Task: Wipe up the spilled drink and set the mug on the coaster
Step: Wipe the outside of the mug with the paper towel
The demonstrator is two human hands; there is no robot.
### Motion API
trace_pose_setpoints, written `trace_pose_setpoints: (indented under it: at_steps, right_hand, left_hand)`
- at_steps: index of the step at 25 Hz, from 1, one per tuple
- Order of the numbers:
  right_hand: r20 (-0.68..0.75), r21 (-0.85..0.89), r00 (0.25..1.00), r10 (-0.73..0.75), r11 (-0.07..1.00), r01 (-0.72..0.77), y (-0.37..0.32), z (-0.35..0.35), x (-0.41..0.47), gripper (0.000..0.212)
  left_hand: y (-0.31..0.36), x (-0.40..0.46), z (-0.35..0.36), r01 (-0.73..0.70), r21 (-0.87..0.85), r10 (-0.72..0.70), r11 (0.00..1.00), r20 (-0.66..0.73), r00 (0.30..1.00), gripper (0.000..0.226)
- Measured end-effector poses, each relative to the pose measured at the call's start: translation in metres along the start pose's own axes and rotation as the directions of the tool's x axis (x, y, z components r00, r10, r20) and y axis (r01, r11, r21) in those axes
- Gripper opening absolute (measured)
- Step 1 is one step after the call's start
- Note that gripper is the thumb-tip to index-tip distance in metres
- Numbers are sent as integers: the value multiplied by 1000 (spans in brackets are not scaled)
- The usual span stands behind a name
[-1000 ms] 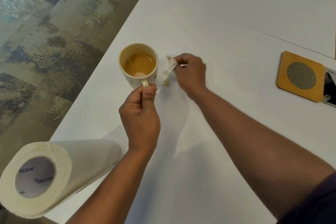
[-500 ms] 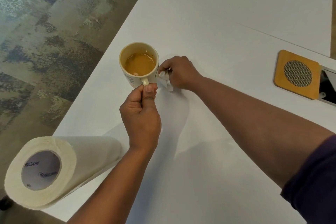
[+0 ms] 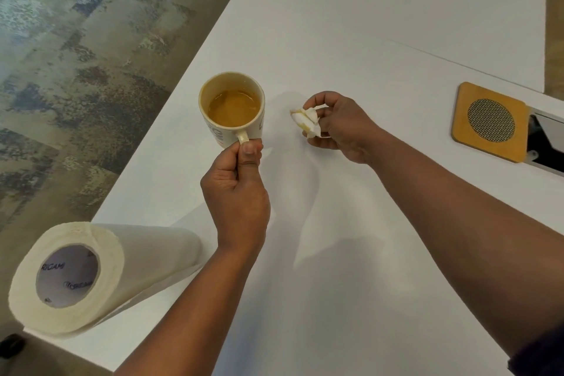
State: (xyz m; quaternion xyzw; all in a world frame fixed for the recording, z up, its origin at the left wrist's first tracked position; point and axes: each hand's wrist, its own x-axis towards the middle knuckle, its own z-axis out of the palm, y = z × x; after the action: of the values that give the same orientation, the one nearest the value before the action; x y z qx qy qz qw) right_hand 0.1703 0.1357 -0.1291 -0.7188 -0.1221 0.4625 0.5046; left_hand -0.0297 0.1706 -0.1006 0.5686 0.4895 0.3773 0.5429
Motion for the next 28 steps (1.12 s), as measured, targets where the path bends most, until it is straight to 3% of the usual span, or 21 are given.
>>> trace_pose_setpoints:
  at_steps: [8,9,11,15,18,21,23,28]
  right_hand:
    - [-244,-17,969,46,998,-52,10,9,5,18]
    - [-245,-31,968,50,998,-59,12,9,4,10]
    - [-214,-162,977,3,986,-39,14,11,1,18]
    - [-187,-602,949,-254,793,93,19,24,-9,20]
    - [-200,-762,869,-453,629,153,25,24,-8,9]
    - [-161,-891,777,-608,428,151,37,26,-8,14]
    - [-127,-908,781,-612,389,157,45,40,-13,16]
    - [-147,-896,795,-589,419,145,55,87,-19,18]
  left_hand:
    - [-1,2,-4,6,1,-6,1000,6,1000,21]
    - [-1,2,-4,7,-3,-7,1000,5,1000,23]
    - [-1,3,-4,10,-2,-10,1000,7,1000,24]
    - [-1,3,-3,4,6,-4,1000,9,1000,24]
    - [0,1,-3,-1,8,1,1000,9,1000,23]
    - [-1,0,-5,1,8,-1,1000,9,1000,20]
    - [0,0,-6,0,11,0,1000,7,1000,18]
    - [-2,1,-10,-2,15,1,1000,9,1000,17]
